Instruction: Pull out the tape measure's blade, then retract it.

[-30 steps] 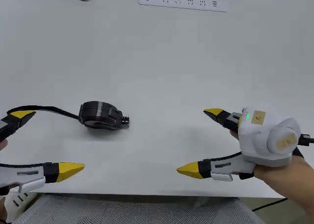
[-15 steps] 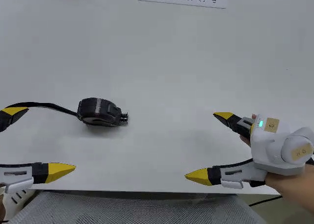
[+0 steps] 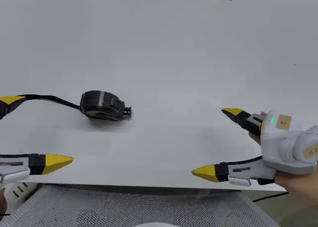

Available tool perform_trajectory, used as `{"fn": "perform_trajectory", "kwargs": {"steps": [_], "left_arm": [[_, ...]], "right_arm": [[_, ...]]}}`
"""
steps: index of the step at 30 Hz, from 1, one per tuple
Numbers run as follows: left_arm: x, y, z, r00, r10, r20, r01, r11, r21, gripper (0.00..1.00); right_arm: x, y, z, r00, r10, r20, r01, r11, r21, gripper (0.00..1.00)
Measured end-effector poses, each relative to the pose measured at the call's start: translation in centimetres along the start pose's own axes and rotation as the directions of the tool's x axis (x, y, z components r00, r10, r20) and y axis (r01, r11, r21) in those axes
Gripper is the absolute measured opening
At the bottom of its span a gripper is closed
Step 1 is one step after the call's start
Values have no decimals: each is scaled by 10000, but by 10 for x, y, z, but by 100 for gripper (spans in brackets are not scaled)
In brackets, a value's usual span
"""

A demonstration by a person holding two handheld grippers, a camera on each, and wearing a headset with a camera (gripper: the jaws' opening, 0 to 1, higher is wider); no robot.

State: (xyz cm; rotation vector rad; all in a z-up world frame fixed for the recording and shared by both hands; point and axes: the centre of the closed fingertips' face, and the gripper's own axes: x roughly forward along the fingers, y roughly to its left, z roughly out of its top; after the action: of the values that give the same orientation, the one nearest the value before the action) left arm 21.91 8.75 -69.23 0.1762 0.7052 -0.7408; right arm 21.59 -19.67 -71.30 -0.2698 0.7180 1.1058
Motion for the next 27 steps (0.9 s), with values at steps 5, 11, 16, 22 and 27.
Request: {"fn": "perform_trajectory", "kwargs": {"steps": [5,11,16,22,27], "left_arm": [[2,-1,1,10000,-70,27,69,10000,45,99],[2,-2,-1,9999,-115,26,115,9999,68,99],[2,-4,-2,9998,-183,31,183,9998,57,99],[2,-4,-1,9997,-219,72,219,9997,48,99],[1,-3,-1,9997,-208,110,207,9998,50,99]], "right_arm": [[0,-2,1,10000,-42,47,42,10000,60,96],[1,-2,2,10000,-74,57,73,9999,112,96],[2,-2,3,10000,-63,38,63,9999,109,96],[3,-4,4,10000,-64,29,64,9999,158,95],[5,-3,5,10000,-51,15,51,9999,138,95]]}}
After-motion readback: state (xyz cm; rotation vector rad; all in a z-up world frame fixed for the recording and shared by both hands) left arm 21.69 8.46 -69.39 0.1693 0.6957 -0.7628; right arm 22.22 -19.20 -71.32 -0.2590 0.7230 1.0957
